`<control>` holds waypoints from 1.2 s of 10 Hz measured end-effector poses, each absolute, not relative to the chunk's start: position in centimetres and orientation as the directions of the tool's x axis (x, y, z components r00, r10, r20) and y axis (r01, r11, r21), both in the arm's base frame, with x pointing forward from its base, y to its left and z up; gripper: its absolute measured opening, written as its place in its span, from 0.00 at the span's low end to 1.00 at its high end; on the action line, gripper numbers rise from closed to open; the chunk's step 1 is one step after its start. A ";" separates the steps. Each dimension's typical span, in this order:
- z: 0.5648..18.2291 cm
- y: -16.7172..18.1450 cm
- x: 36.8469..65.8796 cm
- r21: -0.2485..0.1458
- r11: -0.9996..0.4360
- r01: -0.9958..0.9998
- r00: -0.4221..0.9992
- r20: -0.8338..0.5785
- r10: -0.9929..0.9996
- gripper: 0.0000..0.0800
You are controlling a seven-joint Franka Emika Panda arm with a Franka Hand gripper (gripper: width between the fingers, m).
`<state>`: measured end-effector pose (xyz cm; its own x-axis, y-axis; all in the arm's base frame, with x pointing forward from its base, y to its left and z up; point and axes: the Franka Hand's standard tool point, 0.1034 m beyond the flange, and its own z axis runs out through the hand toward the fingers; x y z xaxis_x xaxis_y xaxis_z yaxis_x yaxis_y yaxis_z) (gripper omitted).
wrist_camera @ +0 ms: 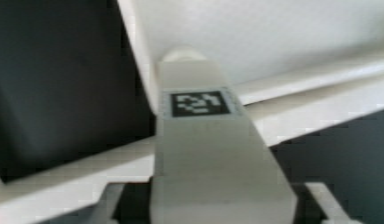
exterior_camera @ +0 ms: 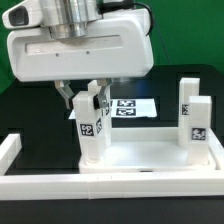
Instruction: Assemble desk
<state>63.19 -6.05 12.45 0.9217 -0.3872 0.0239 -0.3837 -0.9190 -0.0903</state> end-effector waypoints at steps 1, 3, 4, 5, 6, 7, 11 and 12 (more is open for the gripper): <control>12.5 -6.0 63.2 -0.092 -0.886 -0.454 0.889 0.017 -0.458 0.36; 12.4 -5.9 63.3 -0.100 -0.740 -0.665 0.742 0.022 -0.670 0.36; 12.4 -6.0 63.1 -0.105 -0.634 -0.766 0.636 0.019 -0.771 0.36; 12.4 -5.7 63.1 -0.109 -0.532 -0.840 0.534 0.012 -0.846 0.36; 12.4 -5.3 63.2 -0.113 -0.409 -0.906 0.412 -0.003 -0.911 0.36; 12.4 -5.1 63.1 -0.116 -0.297 -0.948 0.302 -0.023 -0.953 0.36; 12.3 -4.5 63.0 -0.125 0.083 -0.989 -0.071 -0.091 -0.993 0.36; 12.3 -4.5 63.0 -0.119 0.154 -0.981 -0.143 -0.101 -0.985 0.36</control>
Offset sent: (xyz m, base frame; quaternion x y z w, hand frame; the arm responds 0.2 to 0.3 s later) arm -0.0186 0.0014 -0.0036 -0.0077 0.0262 0.3973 0.9173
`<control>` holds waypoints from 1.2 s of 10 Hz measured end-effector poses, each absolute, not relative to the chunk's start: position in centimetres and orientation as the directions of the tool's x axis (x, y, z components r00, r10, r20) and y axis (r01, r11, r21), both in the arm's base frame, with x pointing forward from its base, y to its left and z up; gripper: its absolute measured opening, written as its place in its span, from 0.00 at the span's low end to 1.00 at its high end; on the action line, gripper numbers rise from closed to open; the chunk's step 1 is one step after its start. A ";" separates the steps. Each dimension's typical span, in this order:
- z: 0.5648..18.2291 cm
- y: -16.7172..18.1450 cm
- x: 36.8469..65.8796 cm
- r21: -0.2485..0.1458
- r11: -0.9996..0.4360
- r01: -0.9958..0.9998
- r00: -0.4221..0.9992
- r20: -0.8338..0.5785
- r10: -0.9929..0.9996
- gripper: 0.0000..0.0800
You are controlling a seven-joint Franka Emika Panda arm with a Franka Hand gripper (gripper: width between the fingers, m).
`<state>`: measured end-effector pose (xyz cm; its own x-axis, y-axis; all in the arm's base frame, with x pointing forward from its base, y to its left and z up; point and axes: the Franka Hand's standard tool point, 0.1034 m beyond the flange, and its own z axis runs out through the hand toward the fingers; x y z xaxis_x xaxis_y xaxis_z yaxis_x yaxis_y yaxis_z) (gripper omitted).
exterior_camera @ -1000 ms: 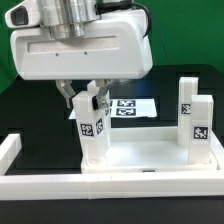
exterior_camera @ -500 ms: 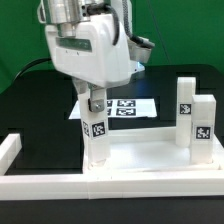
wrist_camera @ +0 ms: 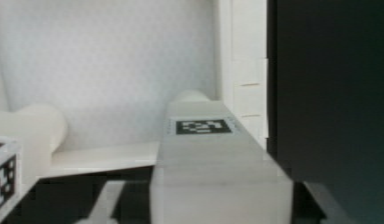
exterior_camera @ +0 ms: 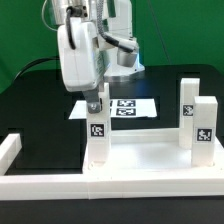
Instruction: Assemble desk
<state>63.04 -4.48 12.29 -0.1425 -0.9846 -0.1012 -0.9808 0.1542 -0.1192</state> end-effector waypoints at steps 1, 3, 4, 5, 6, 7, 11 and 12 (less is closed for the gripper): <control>12.3 -4.5 63.0 -0.119 0.151 -0.981 -0.139 -0.101 -0.985 0.36; 12.1 -4.5 63.0 -0.121 0.107 -0.987 -0.096 -0.093 -0.991 0.58; 12.0 -4.4 63.3 -0.127 -0.144 -0.981 0.150 -0.035 -0.988 0.73; 11.8 -4.0 63.4 -0.125 -0.295 -0.947 0.298 -0.008 -0.954 0.73; 11.6 -3.8 63.3 -0.128 -0.366 -0.922 0.368 0.003 -0.930 0.79; 11.6 -4.0 63.2 -0.127 -0.432 -0.893 0.434 0.013 -0.901 0.81; 11.5 -4.1 63.1 -0.089 -0.802 -0.590 0.799 0.071 -0.597 0.81; 11.3 -4.1 63.0 -0.085 -0.838 -0.539 0.835 0.074 -0.545 0.81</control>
Offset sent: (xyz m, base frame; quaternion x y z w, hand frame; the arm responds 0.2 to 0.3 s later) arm 0.0171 0.0002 -0.0024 -0.0068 0.0525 -0.4000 0.9150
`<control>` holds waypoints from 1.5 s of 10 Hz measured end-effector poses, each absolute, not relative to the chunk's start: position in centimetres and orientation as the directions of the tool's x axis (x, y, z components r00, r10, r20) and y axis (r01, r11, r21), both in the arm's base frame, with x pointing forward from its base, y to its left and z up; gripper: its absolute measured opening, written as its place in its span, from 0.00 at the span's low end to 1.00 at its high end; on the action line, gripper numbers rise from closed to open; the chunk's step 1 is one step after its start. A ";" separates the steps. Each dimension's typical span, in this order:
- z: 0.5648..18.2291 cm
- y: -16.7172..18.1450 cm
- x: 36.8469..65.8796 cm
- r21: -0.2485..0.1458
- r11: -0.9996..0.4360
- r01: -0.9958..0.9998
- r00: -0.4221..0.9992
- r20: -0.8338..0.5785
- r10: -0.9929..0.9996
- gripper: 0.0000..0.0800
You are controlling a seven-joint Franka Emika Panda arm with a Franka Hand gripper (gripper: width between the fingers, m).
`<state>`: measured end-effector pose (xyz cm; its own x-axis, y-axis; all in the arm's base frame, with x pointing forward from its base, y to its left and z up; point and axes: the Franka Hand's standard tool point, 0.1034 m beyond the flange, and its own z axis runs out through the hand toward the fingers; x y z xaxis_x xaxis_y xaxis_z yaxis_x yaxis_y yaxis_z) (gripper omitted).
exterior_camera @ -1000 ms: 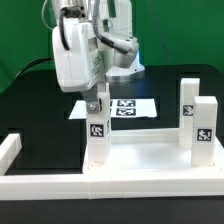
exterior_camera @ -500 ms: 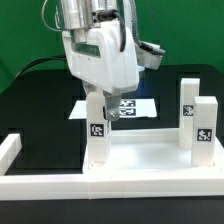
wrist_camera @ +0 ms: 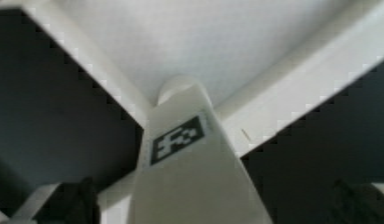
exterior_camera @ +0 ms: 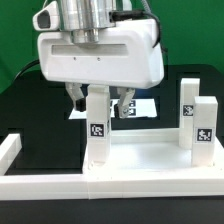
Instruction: Assemble desk
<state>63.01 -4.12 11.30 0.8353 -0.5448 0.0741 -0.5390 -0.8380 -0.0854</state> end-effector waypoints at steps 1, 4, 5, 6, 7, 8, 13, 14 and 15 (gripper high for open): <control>11.3 -4.1 63.0 -0.093 -0.801 -0.592 0.798 0.067 -0.598 0.78; 11.2 -4.0 63.0 -0.105 -0.709 -0.697 0.709 0.051 -0.704 0.44; 11.2 -4.0 63.0 -0.112 -0.643 -0.758 0.643 0.039 -0.765 0.22; 11.0 -4.2 63.0 -0.120 -0.555 -0.823 0.557 0.022 -0.830 0.22; 10.8 -4.5 63.0 -0.121 -0.456 -0.882 0.459 0.006 -0.889 0.05; 10.8 -4.5 62.8 -0.117 -0.341 -0.933 0.345 -0.016 -0.939 0.05; 10.8 -3.4 63.3 -0.130 0.200 -0.971 -0.184 -0.128 -0.975 0.00; 10.8 -3.4 63.3 -0.133 0.179 -0.975 -0.163 -0.124 -0.979 0.10; 10.8 -3.4 63.3 -0.136 0.157 -0.978 -0.141 -0.121 -0.983 0.10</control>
Offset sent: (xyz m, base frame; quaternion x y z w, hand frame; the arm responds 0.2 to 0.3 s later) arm 0.0000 0.0000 0.0000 0.0000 0.0000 0.1938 0.9810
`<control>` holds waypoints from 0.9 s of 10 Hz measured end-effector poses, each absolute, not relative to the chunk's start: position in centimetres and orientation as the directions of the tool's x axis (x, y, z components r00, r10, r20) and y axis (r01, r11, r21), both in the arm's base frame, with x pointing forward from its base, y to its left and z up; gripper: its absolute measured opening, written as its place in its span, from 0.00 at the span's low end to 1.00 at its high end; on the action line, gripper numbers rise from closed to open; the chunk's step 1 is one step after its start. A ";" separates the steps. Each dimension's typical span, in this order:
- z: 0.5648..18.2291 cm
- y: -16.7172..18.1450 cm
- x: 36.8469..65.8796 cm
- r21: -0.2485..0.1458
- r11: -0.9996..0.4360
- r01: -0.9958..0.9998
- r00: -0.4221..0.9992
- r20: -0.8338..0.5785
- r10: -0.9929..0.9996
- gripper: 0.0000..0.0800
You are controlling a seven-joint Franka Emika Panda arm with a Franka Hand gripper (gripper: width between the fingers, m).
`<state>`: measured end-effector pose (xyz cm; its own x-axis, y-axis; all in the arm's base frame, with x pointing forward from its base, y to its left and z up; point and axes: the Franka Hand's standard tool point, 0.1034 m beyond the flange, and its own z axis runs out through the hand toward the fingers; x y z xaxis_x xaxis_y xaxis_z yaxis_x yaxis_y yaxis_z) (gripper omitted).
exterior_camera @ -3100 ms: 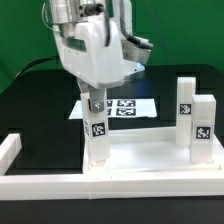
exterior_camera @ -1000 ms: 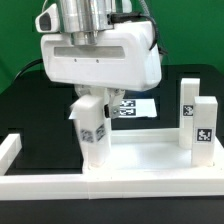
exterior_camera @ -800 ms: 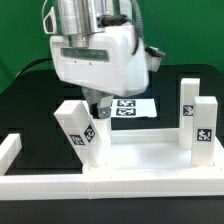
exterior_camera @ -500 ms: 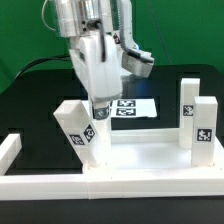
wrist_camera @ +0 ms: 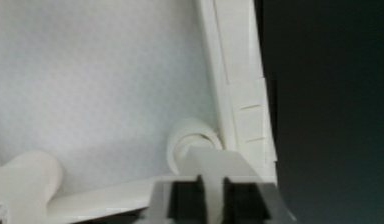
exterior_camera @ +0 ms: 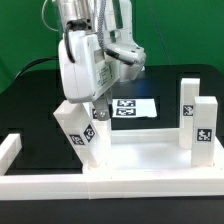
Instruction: Assemble desk
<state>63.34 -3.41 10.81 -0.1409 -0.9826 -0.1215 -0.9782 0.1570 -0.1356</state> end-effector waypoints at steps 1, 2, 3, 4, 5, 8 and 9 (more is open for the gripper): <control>11.0 -3.4 63.3 -0.135 0.126 -0.983 -0.110 -0.119 -0.987 0.29; 11.9 -3.6 63.5 -0.144 -0.011 -0.989 0.028 -0.113 -0.993 0.53; 13.0 -4.0 63.9 -0.171 -0.159 -0.972 0.177 -0.097 -0.979 0.53; 13.5 -4.5 64.0 -0.190 -0.316 -0.930 0.333 -0.070 -0.940 0.73; 13.6 -5.2 64.1 -0.201 -0.454 -0.868 0.470 -0.039 -0.882 0.73; 13.6 -5.7 64.0 -0.204 -0.629 -0.750 0.641 0.005 -0.767 0.81; 13.6 -5.8 64.0 -0.203 -0.674 -0.710 0.686 0.018 -0.728 0.81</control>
Offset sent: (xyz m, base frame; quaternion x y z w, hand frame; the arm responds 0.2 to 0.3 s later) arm 0.0099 -0.0077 0.0322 -0.0034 -0.0467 -0.3854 0.9216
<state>63.98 -5.79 13.56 0.6859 -0.7275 0.0180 -0.7100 -0.6744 -0.2028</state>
